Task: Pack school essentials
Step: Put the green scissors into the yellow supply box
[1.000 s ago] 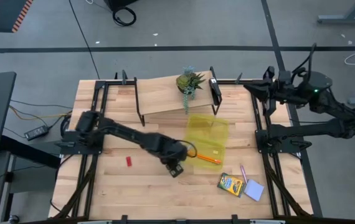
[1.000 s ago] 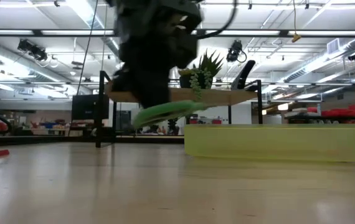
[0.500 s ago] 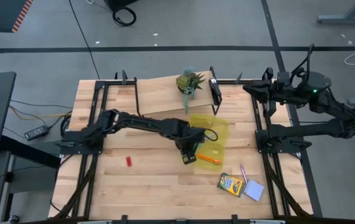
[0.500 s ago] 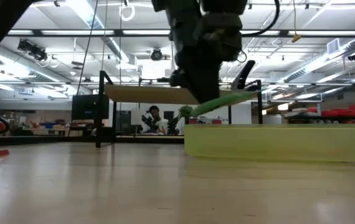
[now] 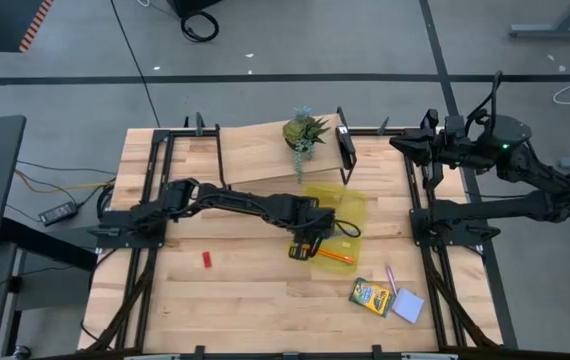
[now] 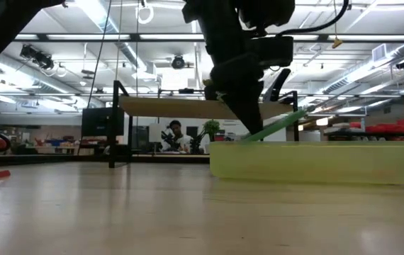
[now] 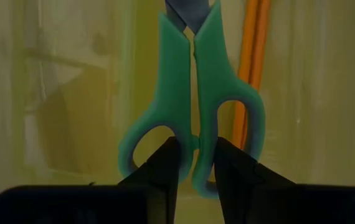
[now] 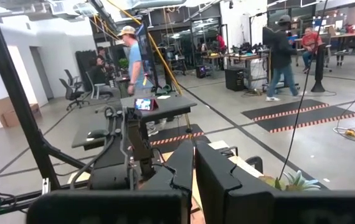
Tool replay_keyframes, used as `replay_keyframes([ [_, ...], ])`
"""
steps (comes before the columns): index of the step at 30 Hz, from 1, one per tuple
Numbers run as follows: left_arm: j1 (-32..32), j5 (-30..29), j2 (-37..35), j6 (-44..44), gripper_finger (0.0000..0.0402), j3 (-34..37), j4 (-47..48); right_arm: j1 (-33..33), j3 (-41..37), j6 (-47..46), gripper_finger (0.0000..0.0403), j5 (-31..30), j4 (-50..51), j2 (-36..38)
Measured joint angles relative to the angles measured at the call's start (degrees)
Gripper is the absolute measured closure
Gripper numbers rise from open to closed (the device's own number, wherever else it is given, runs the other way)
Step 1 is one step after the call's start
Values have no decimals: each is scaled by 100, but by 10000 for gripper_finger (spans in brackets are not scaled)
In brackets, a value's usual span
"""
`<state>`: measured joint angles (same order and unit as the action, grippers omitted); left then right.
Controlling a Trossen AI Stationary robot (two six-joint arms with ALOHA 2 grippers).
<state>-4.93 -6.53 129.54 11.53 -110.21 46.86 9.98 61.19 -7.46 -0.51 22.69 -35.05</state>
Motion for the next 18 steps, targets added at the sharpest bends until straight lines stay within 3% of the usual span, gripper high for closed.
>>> replay_keyframes([
  [13,-7,7,295,1519,311,13,114,0,0,-90,380,-2,-15,0],
  [18,-9,9,297,1611,299,9,147,0,0,-136,380,0,-13,-2],
])
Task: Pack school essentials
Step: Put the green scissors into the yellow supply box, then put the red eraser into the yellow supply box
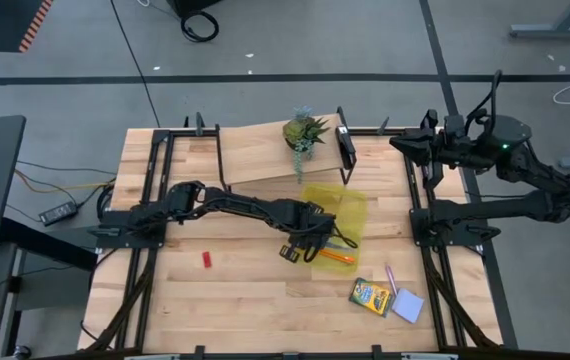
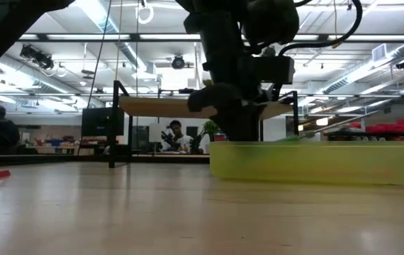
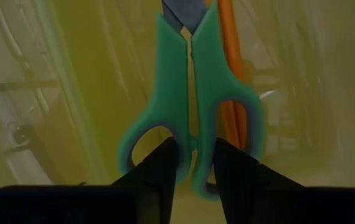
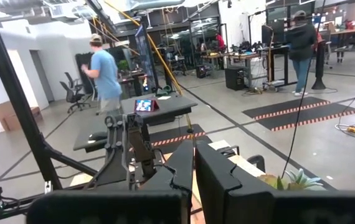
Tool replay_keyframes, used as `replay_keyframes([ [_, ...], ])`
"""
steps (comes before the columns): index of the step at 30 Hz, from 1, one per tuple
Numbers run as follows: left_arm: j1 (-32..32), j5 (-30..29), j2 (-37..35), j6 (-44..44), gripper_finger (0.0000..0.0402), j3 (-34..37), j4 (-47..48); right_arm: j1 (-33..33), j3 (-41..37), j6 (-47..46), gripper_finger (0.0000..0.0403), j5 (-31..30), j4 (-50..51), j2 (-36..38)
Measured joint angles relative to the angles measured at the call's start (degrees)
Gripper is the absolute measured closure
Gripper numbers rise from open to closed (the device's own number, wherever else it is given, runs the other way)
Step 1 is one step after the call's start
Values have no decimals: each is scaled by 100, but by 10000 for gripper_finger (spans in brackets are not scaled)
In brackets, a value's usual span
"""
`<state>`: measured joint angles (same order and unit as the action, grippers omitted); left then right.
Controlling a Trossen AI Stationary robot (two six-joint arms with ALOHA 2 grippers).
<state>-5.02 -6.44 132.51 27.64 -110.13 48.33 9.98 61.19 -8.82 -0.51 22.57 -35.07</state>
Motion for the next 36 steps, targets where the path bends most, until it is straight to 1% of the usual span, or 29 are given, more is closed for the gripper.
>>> replay_keyframes([
  [5,36,-139,24,-492,299,-3,24,0,-2,0,380,-2,0,2],
  [11,-3,-141,164,-486,308,-12,74,0,-2,-15,380,-2,0,0],
  [13,-28,-137,175,-513,308,0,195,0,-2,-17,380,-1,-1,2],
  [15,-42,-128,175,-581,304,-2,105,0,-2,-18,380,-2,0,0],
  [21,-49,-104,186,-598,280,-2,174,1,-2,-19,380,-2,-1,2],
  [24,-46,8,186,-602,259,-2,166,0,-2,-17,380,-2,0,2],
  [30,-50,28,186,-606,214,-81,277,0,-2,-17,380,20,2,1],
  [33,-46,28,44,-819,207,-109,291,2,-2,-22,380,193,29,26],
  [36,-28,27,-159,-1189,211,-114,440,0,-2,-75,380,274,344,61],
])
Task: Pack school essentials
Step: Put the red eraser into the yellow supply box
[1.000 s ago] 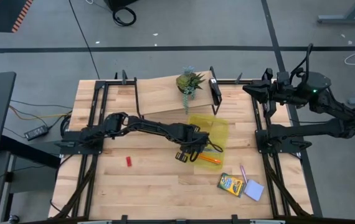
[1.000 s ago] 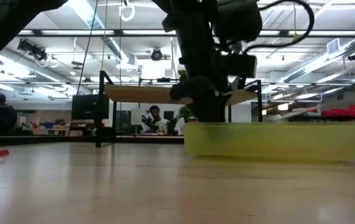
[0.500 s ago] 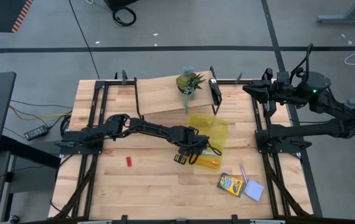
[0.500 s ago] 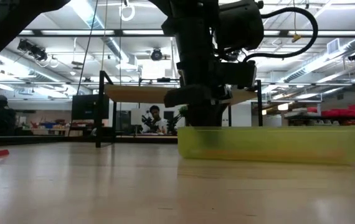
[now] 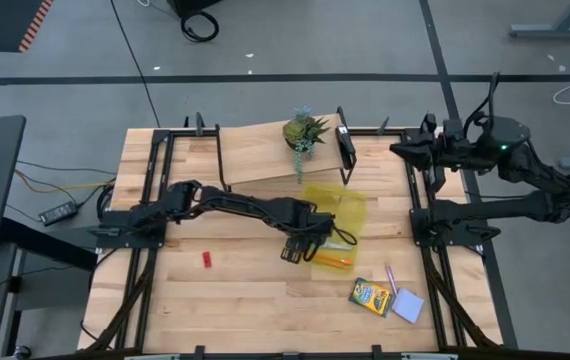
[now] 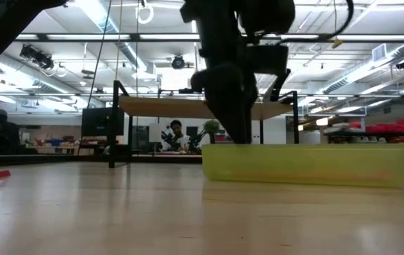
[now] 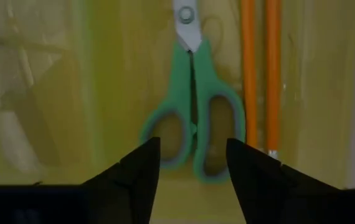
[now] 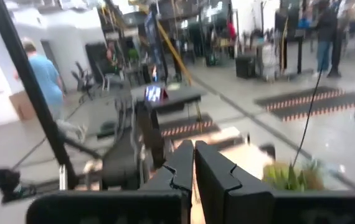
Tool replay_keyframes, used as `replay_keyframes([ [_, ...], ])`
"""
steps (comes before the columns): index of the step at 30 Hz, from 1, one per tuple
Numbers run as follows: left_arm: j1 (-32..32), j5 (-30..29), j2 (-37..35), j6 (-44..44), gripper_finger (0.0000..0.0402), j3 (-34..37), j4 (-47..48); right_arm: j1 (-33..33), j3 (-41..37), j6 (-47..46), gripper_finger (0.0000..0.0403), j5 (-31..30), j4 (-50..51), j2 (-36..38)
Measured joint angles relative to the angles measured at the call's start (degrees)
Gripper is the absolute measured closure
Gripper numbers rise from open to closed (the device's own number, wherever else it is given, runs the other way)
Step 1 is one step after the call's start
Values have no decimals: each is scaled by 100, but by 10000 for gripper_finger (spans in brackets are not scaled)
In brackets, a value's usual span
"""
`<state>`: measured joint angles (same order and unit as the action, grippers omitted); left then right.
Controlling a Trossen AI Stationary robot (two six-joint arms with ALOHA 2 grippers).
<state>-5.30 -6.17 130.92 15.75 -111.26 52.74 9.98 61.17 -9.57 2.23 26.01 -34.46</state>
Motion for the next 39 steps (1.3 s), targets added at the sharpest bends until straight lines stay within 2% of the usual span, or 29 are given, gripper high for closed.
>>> replay_keyframes([
  [4,-14,0,-205,-342,227,-2,192,1,-51,-71,380,140,561,7],
  [10,-217,0,-326,-904,241,-9,632,-4,-221,-224,380,384,792,16],
  [33,-897,296,-408,-1719,296,4,2136,-4,-231,185,380,386,772,57],
  [36,-924,282,-600,-1945,301,255,2076,-4,-232,259,380,386,773,57],
  [39,-1030,266,-1109,-2299,305,916,1940,-4,-229,375,380,386,769,55],
])
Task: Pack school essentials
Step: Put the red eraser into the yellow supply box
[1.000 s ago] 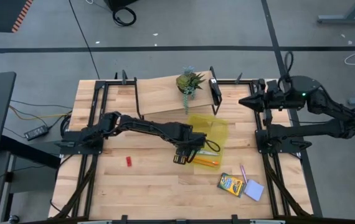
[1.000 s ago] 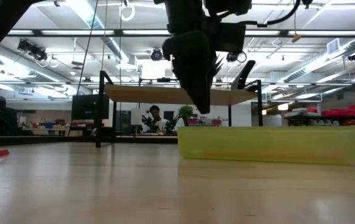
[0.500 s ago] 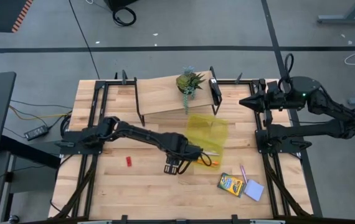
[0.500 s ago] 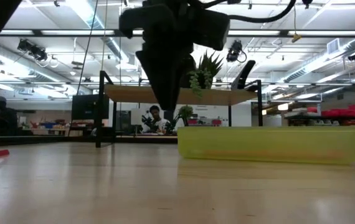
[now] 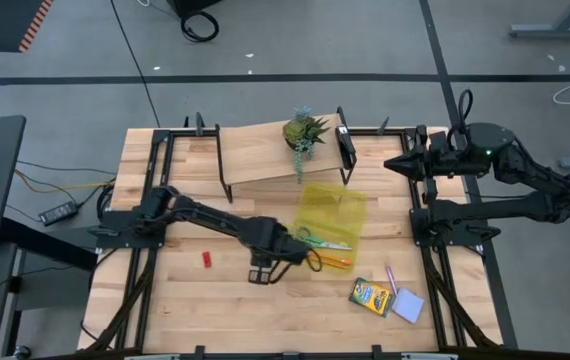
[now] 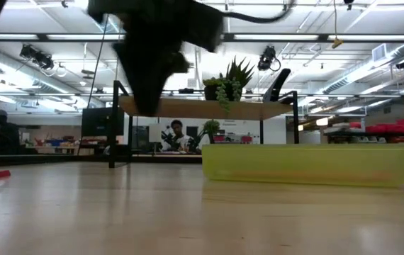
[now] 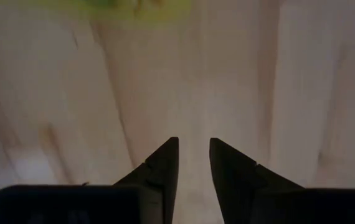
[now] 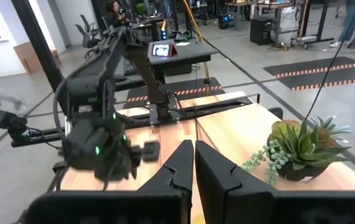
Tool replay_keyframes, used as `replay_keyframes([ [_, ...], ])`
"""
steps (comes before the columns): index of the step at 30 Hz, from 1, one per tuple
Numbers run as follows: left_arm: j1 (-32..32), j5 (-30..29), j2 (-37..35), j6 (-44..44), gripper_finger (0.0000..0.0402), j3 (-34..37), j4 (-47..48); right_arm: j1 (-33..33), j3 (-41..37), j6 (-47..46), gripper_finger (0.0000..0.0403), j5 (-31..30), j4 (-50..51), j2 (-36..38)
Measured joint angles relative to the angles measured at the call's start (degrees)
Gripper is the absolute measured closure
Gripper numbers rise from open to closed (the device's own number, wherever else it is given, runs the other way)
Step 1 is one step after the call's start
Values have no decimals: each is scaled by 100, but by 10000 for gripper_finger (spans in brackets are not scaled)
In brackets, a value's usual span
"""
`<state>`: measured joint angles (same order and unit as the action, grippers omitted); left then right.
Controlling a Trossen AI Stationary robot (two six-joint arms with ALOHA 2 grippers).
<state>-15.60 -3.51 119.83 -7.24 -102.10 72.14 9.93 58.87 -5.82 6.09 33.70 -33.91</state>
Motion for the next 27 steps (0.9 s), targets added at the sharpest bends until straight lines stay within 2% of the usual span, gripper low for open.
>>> replay_keyframes([
  [5,-259,28,-926,-940,308,1149,-612,4,0,120,380,-4,-136,-17],
  [12,-715,-56,-1760,-2506,308,2287,-1042,5,0,143,380,-202,-220,-60],
  [21,-1311,-159,-2611,-3607,312,3481,-1661,7,2,153,380,-348,-505,-216],
  [27,-1589,-490,-3197,-4409,313,4123,-1858,7,2,151,380,-348,-823,-450],
])
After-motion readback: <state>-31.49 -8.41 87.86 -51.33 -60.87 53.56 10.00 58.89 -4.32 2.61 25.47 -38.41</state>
